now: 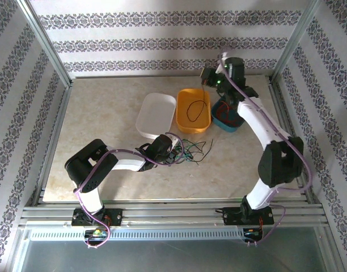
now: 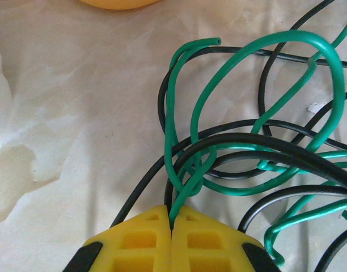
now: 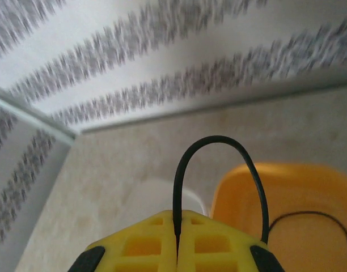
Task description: Untangle the cables
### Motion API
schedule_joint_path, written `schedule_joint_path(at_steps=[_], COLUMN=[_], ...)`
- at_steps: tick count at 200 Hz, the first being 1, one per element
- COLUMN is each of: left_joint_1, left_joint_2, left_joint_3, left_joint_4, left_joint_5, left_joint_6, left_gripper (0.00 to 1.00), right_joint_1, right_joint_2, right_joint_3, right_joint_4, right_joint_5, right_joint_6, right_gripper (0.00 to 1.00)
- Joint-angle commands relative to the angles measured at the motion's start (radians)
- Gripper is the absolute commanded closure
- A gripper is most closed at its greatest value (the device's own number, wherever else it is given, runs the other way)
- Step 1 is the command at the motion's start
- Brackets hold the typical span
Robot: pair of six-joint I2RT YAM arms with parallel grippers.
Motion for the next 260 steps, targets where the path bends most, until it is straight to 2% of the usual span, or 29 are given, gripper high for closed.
schedule_joint_path(at_steps=[1, 15, 31, 83, 90, 99, 108, 120, 151, 177, 192, 220, 260], left_joint_1=[0.008, 0.008, 0.008, 0.008, 0.008, 0.008, 0.008, 0.008, 0.008, 0.008, 0.008, 0.008, 0.008], left_joint_2=[-0.001, -0.001, 0.0, -0.002, -0.003, -0.004, -0.003, -0.003, -0.006, -0.009, -0.013, -0.016, -0.013], left_joint_3=[-0.012, -0.009, -0.004, 0.003, 0.003, 0.003, 0.005, 0.007, 0.014, 0.018, 0.018, 0.018, 0.018], left_joint_4=[-0.077, -0.083, -0.089, -0.097, -0.098, -0.099, -0.1, -0.101, -0.1, -0.098, -0.093, -0.083, -0.074], left_joint_5=[-0.028, -0.03, -0.027, -0.03, -0.031, -0.032, -0.033, -0.033, -0.03, -0.032, -0.028, -0.024, -0.019], left_joint_6=[0.014, 0.015, 0.018, 0.015, 0.015, 0.015, 0.015, 0.015, 0.015, 0.017, 0.018, 0.018, 0.027], left_gripper=[1.0, 1.0, 1.0, 1.0, 1.0, 1.0, 1.0, 1.0, 1.0, 1.0, 1.0, 1.0, 1.0], right_joint_1=[0.0, 0.003, 0.003, -0.001, 0.0, -0.001, -0.001, -0.001, 0.003, 0.025, 0.041, 0.063, 0.12], right_joint_2=[0.095, 0.165, 0.225, 0.289, 0.286, 0.277, 0.265, 0.238, 0.139, 0.021, -0.055, -0.208, -0.37], right_joint_3=[0.026, 0.057, 0.07, 0.095, 0.096, 0.096, 0.094, 0.088, 0.062, 0.015, -0.028, -0.198, -0.481], right_joint_4=[-0.086, -0.128, -0.145, -0.16, -0.162, -0.169, -0.179, -0.188, -0.196, -0.219, -0.259, -0.322, -0.328], right_joint_5=[-0.176, -0.242, -0.256, -0.116, -0.098, -0.071, -0.032, 0.022, 0.15, 0.265, 0.291, 0.284, 0.147], right_joint_6=[-0.013, -0.008, 0.007, 0.009, 0.008, 0.004, 0.001, -0.008, -0.043, -0.112, -0.152, -0.135, -0.077], right_gripper=[1.0, 1.0, 1.0, 1.0, 0.92, 0.73, 0.64, 0.56, 0.48, 0.45, 0.45, 0.46, 0.48])
